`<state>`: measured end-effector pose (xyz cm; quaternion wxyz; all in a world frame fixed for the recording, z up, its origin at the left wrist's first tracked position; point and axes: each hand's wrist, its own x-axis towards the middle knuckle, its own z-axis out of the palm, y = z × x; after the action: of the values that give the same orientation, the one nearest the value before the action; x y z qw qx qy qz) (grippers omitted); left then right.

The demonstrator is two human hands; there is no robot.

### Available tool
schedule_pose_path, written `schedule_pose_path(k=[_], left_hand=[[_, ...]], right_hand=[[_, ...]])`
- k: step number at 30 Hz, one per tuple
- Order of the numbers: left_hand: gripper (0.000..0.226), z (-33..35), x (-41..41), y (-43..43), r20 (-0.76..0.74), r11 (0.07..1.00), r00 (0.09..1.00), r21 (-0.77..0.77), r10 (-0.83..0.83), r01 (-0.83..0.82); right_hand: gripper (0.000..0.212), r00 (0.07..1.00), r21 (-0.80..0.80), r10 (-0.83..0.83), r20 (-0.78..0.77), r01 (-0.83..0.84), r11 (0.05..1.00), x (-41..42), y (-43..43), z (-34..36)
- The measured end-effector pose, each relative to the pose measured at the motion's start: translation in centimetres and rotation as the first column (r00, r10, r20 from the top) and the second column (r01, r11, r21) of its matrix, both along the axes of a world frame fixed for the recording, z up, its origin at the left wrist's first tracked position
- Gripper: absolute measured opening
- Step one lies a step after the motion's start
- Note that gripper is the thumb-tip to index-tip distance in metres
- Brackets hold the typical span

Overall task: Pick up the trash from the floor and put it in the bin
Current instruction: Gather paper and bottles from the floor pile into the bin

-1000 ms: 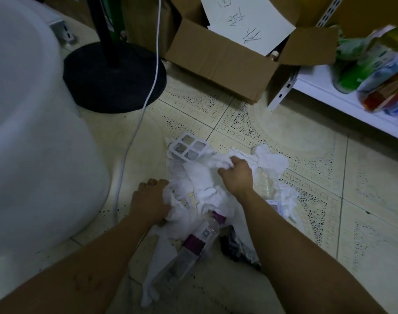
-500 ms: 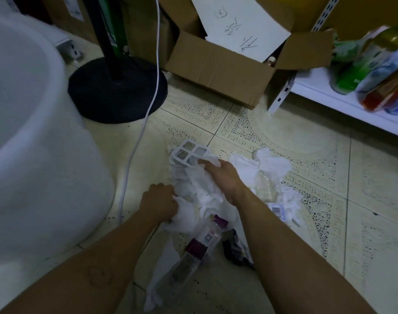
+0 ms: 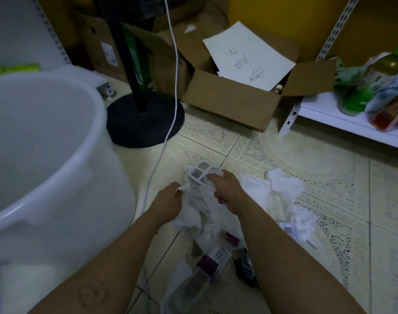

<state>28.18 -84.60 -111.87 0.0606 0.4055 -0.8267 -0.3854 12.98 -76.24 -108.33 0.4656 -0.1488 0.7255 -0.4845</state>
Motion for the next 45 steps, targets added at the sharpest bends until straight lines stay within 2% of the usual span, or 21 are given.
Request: schedule_pose_path(k=[3,5,6,10,13,14,16,18,19,22,24,26,28,29,31,33,34,37,39,42,45], left_hand=[[0.021,1.6,0.4,-0.4,-0.113,0.992,0.989,-0.074,0.093,-0.101],[0.021,3.2,0.3,-0.9,-0.176,0.984,0.977,-0.112,0.121,-0.142],[0.022,4.2,0.2,-1.2,-0.187,0.983,0.974,-0.111,0.126,-0.149],[0.024,8.6,-0.3,-1.9,-0.200,0.984,0.970,-0.086,0.138,-0.157],[0.014,12.8,-0.9,-2.1,-0.170,0.979,0.978,-0.146,0.121,-0.146],[0.017,14.6,-1.0,-2.2,-0.153,0.974,0.983,-0.189,0.101,-0.129],[0.038,18.3,-0.7,-2.7,-0.172,0.949,0.982,-0.287,0.083,-0.131],[0.033,21.8,0.2,-3.4,-0.216,0.894,0.971,-0.408,0.105,-0.188],[0.023,23.2,1.0,-4.0,-0.224,0.862,0.965,-0.452,0.140,-0.230],[0.025,25.8,3.8,-5.5,-0.292,0.806,0.905,-0.425,0.309,-0.412],[0.025,26.7,5.9,-6.1,-0.306,0.741,0.861,-0.440,0.407,-0.507],[0.022,27.2,8.3,-6.9,-0.261,0.650,0.833,-0.529,0.488,-0.546],[0.021,27.6,10.8,-7.6,-0.134,0.603,0.810,-0.601,0.571,-0.524],[0.021,27.6,12.1,-7.8,-0.031,0.616,0.799,-0.620,0.600,-0.486],[0.037,27.1,14.1,-7.8,0.174,0.676,0.769,-0.617,0.616,-0.402],[0.049,26.2,14.7,-7.5,0.195,0.698,0.791,-0.619,0.580,-0.360],[0.048,25.8,14.3,-7.2,0.139,0.687,0.824,-0.636,0.550,-0.351],[0.041,24.8,11.0,-6.2,-0.009,0.637,0.912,-0.713,0.411,-0.294],[0.036,24.3,7.5,-5.2,-0.087,0.632,0.952,-0.729,0.294,-0.262],[0.034,22.4,1.1,-3.3,-0.107,0.694,0.991,-0.708,0.077,-0.131],[0.036,19.0,-4.9,-0.4,-0.110,0.822,0.986,-0.567,-0.126,0.042]], right_hand=[[0.033,0.998,0.067,-0.040,0.049,0.036,0.997,0.4,-0.5,0.9],[0.023,0.992,0.036,-0.061,0.106,0.058,0.998,0.4,-1.1,1.6],[0.019,0.994,0.006,-0.046,0.101,0.046,0.999,0.3,-1.5,2.0],[0.025,0.990,-0.184,-0.047,0.132,0.072,0.980,0.5,-3.4,5.0],[0.025,0.990,-0.283,-0.039,0.133,0.076,0.956,0.3,-5.1,8.2],[0.023,0.984,-0.345,-0.027,0.176,0.087,0.935,0.2,-5.6,9.2],[0.024,0.907,-0.456,0.021,0.421,0.191,0.869,0.1,-6.5,11.6],[0.032,0.824,-0.567,0.158,0.544,0.222,0.793,0.0,-7.3,13.2],[0.036,0.830,-0.610,0.209,0.516,0.185,0.771,0.3,-7.6,13.7],[0.040,0.922,-0.687,0.244,0.301,0.032,0.726,2.0,-8.6,15.1],[0.033,0.915,-0.732,0.291,0.279,0.006,0.681,3.9,-9.5,16.1],[0.024,0.941,-0.746,0.274,0.199,-0.035,0.665,6.3,-10.7,17.0],[0.016,0.974,-0.705,0.221,-0.051,-0.192,0.683,9.0,-11.9,18.0],[0.013,0.955,-0.668,0.220,-0.199,-0.297,0.682,10.4,-12.4,18.2],[0.021,0.816,-0.518,0.327,-0.476,-0.561,0.646,12.7,-13.0,17.8],[0.041,0.617,-0.296,0.412,-0.671,-0.732,0.614,13.4,-13.4,16.4],[0.047,0.595,-0.260,0.408,-0.693,-0.734,0.628,13.1,-13.4,16.0],[0.050,0.717,-0.365,0.313,-0.622,-0.620,0.694,10.0,-12.8,16.0],[0.047,0.667,-0.302,0.297,-0.683,-0.628,0.717,6.3,-12.3,16.6],[0.051,0.594,-0.118,0.368,-0.715,-0.622,0.774,-0.9,-10.3,17.7],[0.058,0.437,0.224,0.480,-0.761,-0.518,0.826,-8.4,-6.1,18.5]])
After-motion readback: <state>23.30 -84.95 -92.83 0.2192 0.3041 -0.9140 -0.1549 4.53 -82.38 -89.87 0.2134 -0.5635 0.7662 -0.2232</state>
